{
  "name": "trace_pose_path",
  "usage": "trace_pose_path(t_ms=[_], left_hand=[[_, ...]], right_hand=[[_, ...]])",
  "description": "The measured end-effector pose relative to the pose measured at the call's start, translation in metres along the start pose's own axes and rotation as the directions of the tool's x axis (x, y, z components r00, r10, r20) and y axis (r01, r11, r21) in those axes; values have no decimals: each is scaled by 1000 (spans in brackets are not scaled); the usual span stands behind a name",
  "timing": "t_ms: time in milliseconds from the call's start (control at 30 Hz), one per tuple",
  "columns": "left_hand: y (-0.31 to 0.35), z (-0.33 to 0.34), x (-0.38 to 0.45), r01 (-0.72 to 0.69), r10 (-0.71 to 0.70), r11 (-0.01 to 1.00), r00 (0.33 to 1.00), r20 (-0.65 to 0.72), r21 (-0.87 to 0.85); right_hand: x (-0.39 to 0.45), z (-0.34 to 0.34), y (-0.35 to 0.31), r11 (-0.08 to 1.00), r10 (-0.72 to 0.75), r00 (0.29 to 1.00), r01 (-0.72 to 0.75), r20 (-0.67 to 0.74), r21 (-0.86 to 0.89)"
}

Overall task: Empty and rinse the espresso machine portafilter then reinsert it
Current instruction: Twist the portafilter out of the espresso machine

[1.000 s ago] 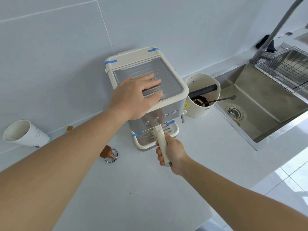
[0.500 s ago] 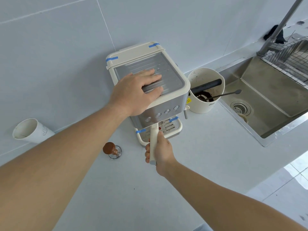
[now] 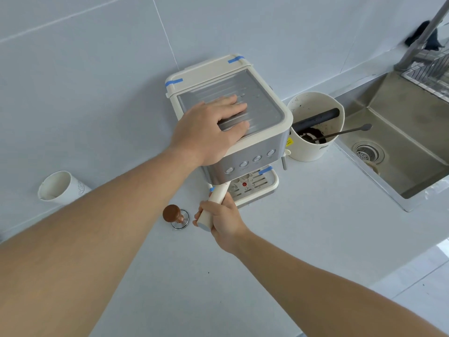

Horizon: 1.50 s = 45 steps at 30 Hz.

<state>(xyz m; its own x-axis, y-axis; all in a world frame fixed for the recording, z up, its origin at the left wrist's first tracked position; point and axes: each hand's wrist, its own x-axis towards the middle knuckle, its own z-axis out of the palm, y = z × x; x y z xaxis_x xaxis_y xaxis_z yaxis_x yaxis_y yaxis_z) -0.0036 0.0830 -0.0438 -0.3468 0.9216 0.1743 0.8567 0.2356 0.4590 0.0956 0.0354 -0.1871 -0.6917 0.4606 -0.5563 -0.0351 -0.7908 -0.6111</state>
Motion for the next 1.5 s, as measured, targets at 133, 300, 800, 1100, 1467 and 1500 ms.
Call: trace_pose_path(t_ms=[133,300,800,1100,1467,1500], left_hand=[[1,-1,0,-4,4,1000,1000,9,3],[1,-1,-1,10,-10,1000,1000,9,5],[-5,1,2,32,-32,999,999,15,-4],[-5,0,1,24,-24,1000,999,23,-6],[2,-2,-3,10,-10,1000,1000,25,20],[4,-3,-3,5,-5,1000,1000,25,15]], right_hand=[[14,9,6,999,-7,1000,8,-24,35],[22,25,8,993,9,1000,-6,-26,117],[9,11,24,990,69,997,-65,-26,127],[-22,-27,32,988,148,989,-147,-29,38],[-73,-98,7,959,190,981,-192,-34,-210],[-78,-105,2,954,191,981,-191,-21,-232]])
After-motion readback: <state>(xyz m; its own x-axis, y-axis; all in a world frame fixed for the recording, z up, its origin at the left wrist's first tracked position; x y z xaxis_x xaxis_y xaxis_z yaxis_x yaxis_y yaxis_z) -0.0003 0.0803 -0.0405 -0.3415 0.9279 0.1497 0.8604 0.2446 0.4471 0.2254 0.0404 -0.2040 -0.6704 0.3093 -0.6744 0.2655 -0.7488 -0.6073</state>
